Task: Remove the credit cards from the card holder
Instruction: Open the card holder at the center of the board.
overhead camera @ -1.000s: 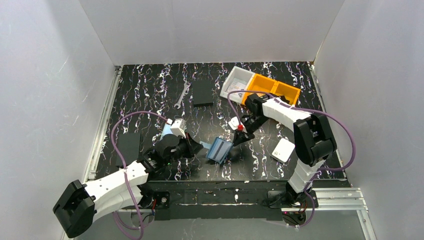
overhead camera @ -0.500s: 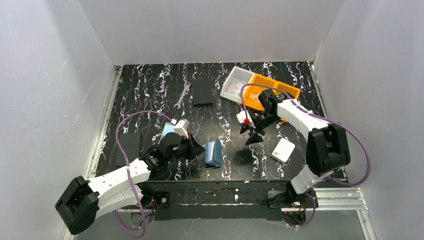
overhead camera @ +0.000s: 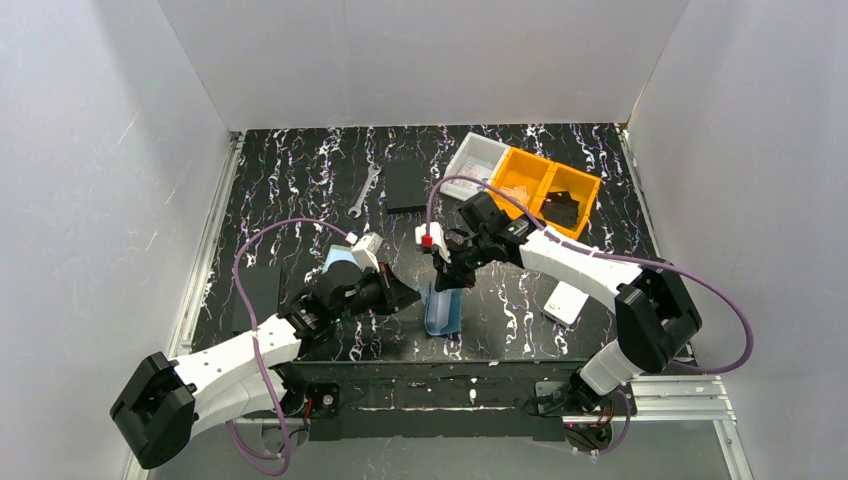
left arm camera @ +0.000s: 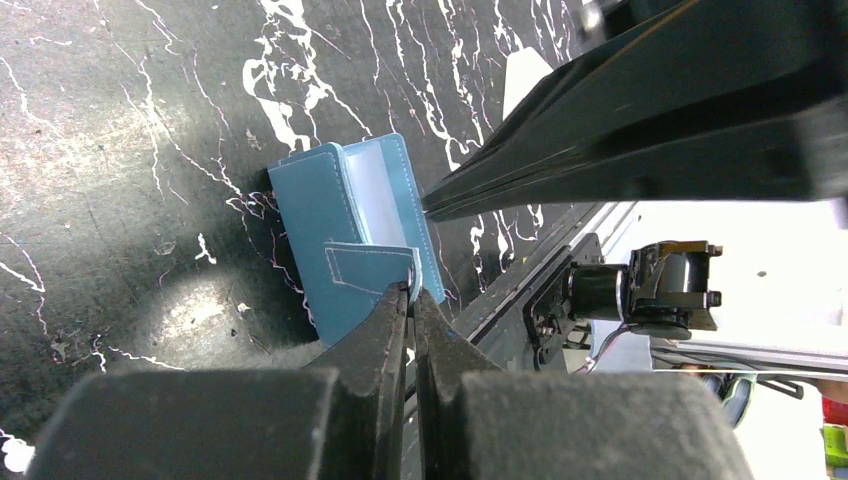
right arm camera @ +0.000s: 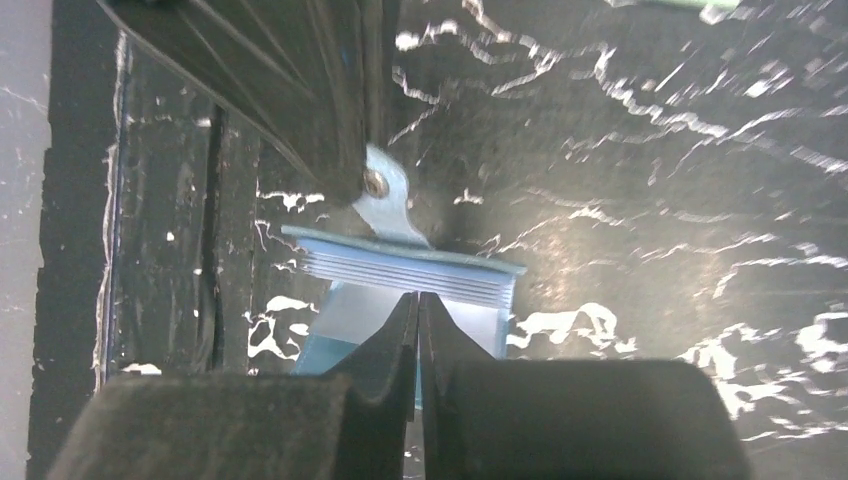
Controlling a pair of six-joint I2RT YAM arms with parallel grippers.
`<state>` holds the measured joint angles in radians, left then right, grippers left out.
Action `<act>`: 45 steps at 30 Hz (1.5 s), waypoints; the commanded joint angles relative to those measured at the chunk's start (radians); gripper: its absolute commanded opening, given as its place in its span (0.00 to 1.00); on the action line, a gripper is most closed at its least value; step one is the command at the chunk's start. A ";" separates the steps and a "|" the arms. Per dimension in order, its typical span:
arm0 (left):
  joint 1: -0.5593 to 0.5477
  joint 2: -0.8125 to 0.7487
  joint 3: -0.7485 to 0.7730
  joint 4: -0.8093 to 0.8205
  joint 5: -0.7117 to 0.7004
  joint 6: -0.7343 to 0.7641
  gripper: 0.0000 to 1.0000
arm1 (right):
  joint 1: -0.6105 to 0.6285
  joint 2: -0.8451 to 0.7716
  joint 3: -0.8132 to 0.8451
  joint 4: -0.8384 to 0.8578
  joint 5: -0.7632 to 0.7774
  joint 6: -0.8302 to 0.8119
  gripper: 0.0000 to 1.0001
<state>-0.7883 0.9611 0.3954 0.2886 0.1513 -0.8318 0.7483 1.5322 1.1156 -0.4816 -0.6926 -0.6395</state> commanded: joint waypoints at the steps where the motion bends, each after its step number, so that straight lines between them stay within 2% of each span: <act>1: 0.002 -0.015 -0.003 0.039 0.019 -0.018 0.00 | 0.017 0.004 -0.097 0.081 0.045 0.067 0.08; 11: 0.001 -0.014 -0.027 0.051 0.016 -0.023 0.00 | 0.057 -0.011 -0.203 0.119 0.090 0.043 0.08; 15: 0.001 -0.001 -0.052 0.053 0.000 -0.019 0.00 | 0.057 -0.028 -0.237 0.156 0.104 0.070 0.12; 25: 0.002 0.016 -0.125 0.051 -0.063 -0.027 0.00 | 0.057 0.052 -0.152 0.258 0.165 0.206 0.20; 28: 0.003 0.017 -0.148 0.049 -0.075 -0.030 0.12 | 0.057 0.087 -0.105 0.238 0.156 0.210 0.23; 38: 0.006 -0.007 -0.177 0.009 -0.097 -0.029 0.41 | 0.061 0.208 -0.015 0.248 0.081 0.260 0.24; 42: 0.005 -0.086 -0.193 -0.053 -0.118 -0.033 0.45 | 0.091 0.237 -0.010 0.254 0.108 0.268 0.23; 45: 0.005 -0.190 -0.204 -0.120 -0.111 -0.041 0.55 | 0.121 0.251 -0.012 0.270 0.139 0.289 0.24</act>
<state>-0.7872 0.8845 0.2104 0.2672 0.0639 -0.8684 0.8265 1.7683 1.0698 -0.2516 -0.5686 -0.3847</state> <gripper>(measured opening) 0.500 0.233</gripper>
